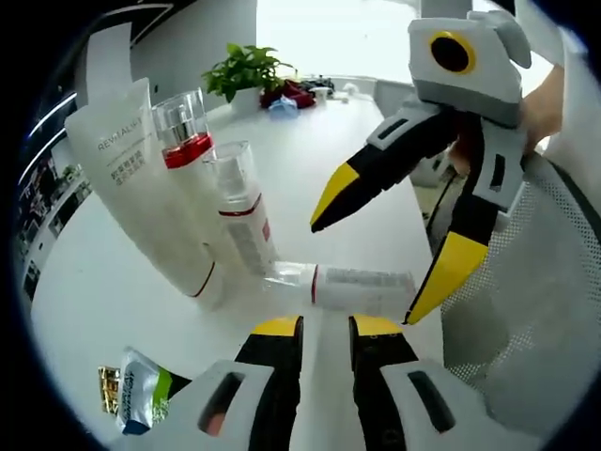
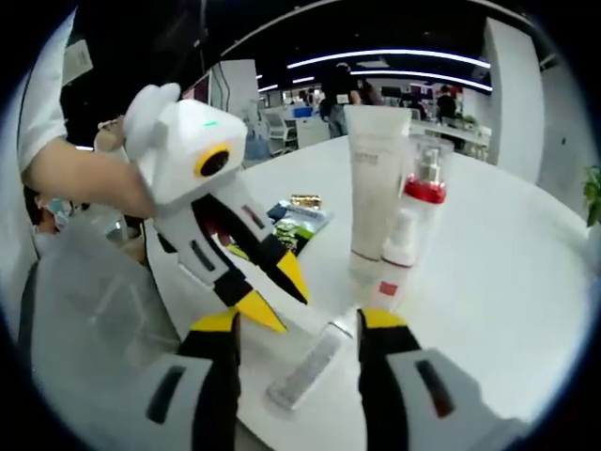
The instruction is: Arrange the skincare products in the storage area until every visible bottle or jar stands upright without overlapping.
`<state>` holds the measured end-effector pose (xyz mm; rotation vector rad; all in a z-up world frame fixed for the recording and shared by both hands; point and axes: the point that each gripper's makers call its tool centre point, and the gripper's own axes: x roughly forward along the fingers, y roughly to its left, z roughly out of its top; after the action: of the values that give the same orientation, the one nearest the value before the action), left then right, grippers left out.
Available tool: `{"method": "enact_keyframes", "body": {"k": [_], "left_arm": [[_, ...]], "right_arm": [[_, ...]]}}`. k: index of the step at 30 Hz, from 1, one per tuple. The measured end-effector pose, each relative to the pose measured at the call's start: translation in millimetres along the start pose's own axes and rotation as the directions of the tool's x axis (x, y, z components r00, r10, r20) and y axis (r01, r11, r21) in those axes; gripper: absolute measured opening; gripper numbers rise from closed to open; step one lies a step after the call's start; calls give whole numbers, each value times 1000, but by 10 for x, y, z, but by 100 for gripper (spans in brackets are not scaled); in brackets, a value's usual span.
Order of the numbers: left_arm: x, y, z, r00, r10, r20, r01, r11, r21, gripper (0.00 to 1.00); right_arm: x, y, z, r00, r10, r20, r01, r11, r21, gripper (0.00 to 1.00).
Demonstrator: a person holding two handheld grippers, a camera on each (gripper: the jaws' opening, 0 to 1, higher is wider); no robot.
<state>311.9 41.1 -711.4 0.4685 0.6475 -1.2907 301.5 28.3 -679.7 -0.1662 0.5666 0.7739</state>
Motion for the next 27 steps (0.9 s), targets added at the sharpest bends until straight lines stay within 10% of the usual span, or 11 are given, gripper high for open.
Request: {"method": "enact_keyframes", "body": {"k": [9, 12, 17, 27], "left_arm": [[-121, 39, -79, 997, 56, -44, -67, 953, -294, 34], [-128, -8, -57, 997, 60, -42, -72, 912, -403, 40], [-63, -76, 16, 993, 96, -68, -117, 787, -605, 48], [196, -172, 62, 972, 159, -170, -232, 740, -632, 61]], "right_arm": [[36, -297, -220, 982, -63, -177, 71, 997, 38, 39], [44, -359, -200, 980, -60, -192, 69, 997, 43, 38], [-59, -511, -188, 977, -87, -195, 96, 995, 37, 37], [-379, -709, -283, 976, -136, -173, 146, 988, 46, 38]]}}
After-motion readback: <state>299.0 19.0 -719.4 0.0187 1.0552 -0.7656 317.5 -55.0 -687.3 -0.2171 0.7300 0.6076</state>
